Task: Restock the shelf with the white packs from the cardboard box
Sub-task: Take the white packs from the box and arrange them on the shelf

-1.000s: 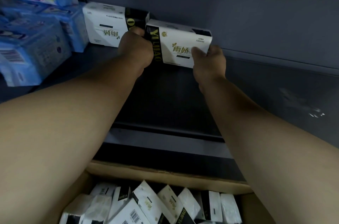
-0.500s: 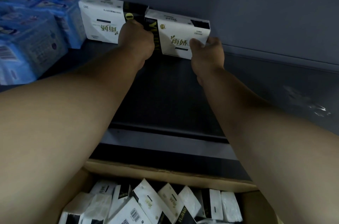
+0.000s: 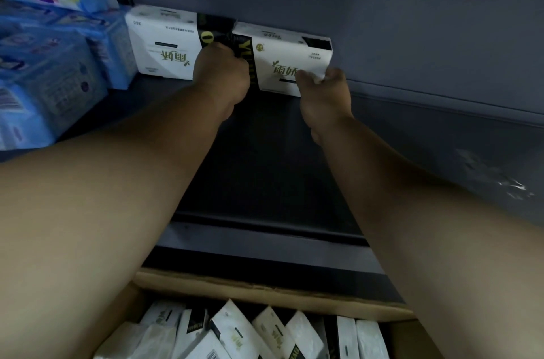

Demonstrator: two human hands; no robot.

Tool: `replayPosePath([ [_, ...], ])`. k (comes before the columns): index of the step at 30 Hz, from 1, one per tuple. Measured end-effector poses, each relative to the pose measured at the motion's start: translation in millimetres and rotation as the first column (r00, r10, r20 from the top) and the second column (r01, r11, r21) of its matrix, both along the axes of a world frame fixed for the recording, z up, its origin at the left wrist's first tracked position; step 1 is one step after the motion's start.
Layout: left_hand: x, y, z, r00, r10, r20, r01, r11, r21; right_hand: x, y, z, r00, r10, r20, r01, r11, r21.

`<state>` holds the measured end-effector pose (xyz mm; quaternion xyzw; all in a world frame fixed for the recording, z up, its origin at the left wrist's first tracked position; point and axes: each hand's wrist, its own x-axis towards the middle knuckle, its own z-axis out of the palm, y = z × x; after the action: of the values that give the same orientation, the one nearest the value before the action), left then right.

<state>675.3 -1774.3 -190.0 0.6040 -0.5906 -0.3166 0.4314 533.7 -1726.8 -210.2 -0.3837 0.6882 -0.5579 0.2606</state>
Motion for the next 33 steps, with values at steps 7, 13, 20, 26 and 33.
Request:
replayPosePath([
  [7, 0, 6, 1, 0.998, -0.029, -0.056, 0.031, 0.999, 0.034, 1, 3, 5, 0.998, 0.049, 0.035, -0.051, 0.997, 0.053],
  [13, 0, 14, 4, 0.998, -0.056, -0.039, 0.058, 0.997, 0.053, 4, 10, 11, 0.994, 0.074, 0.078, -0.078, 0.996, 0.052],
  [20, 4, 27, 9, 0.99, -0.077, -0.122, 0.091, 0.989, 0.117, 8, 23, 19, 0.989, 0.036, 0.143, -0.051, 0.993, 0.104],
  [26, 7, 53, 21, 0.965, -0.085, -0.247, 0.125, 0.981, 0.151, 18, 45, 37, 0.996, 0.043, 0.084, -0.053, 0.991, 0.125],
  [33, 20, 98, 39, 0.939, -0.122, -0.32, 0.177, 0.973, 0.149, 43, 90, 53, 0.986, 0.029, 0.162, -0.044, 0.995, 0.09],
])
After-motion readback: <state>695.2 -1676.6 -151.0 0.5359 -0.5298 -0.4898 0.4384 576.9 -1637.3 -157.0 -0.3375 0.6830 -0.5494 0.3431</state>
